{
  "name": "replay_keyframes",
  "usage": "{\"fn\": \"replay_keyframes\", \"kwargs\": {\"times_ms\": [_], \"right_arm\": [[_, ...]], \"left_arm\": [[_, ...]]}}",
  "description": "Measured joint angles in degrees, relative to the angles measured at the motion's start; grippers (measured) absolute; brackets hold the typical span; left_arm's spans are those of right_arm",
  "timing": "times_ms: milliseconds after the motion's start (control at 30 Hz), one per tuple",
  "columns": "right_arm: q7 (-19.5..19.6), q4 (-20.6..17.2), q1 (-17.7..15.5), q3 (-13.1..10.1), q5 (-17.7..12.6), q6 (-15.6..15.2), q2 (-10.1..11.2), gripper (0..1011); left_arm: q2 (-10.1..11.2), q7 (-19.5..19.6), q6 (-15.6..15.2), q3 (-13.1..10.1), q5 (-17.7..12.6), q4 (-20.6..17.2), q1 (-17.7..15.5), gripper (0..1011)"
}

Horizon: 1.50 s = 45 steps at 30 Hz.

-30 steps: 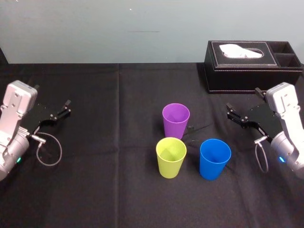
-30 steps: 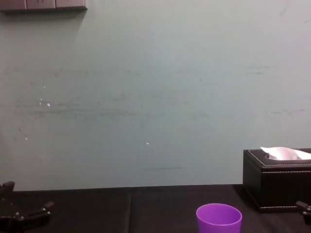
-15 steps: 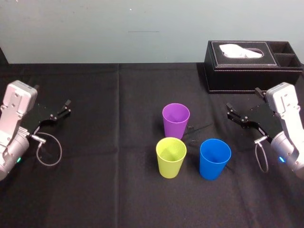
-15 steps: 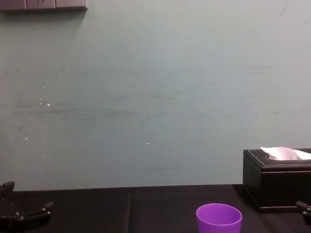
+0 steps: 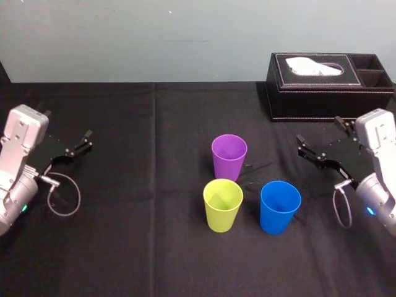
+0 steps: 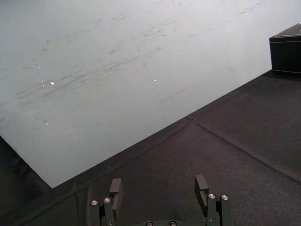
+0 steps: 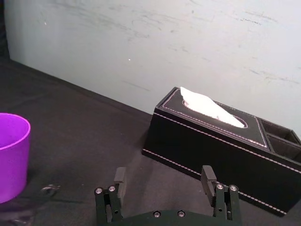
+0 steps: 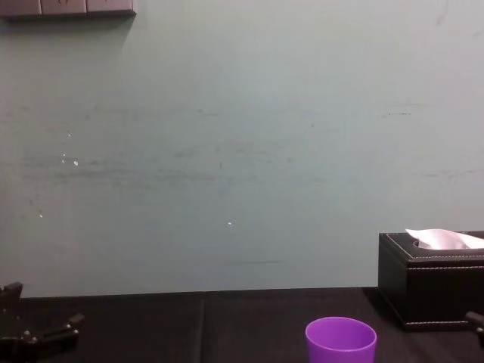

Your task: Stack the three plastic cups sequentially using one hand.

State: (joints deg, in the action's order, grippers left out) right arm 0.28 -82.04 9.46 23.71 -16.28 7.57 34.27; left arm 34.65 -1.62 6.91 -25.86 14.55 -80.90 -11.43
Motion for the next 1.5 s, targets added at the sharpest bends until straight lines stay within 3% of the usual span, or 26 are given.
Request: {"fn": "replay_keyframes", "kwargs": {"times_ms": [300, 767, 1033, 1500], "right_arm": [[-3.9, -4.5, -5.27, -4.15, -5.1, 1.81, 1.84, 1002], [-13.06, -12.84, -18.28, -11.73, -13.25, 7.43, 7.76, 1000], [-18.1, -14.79, -22.89, -13.64, -14.51, 9.97, 9.8, 1000], [-24.96, -15.71, -26.61, -13.24, -12.89, 11.71, 10.85, 1000]], "left_arm": [[0.0, 0.0, 0.0, 0.0, 0.0, 0.0, 0.0, 1011], [0.0, 0.0, 0.0, 0.0, 0.0, 0.0, 0.0, 1011], [0.0, 0.0, 0.0, 0.0, 0.0, 0.0, 0.0, 1011], [0.0, 0.0, 0.0, 0.0, 0.0, 0.0, 0.0, 1011]]}}
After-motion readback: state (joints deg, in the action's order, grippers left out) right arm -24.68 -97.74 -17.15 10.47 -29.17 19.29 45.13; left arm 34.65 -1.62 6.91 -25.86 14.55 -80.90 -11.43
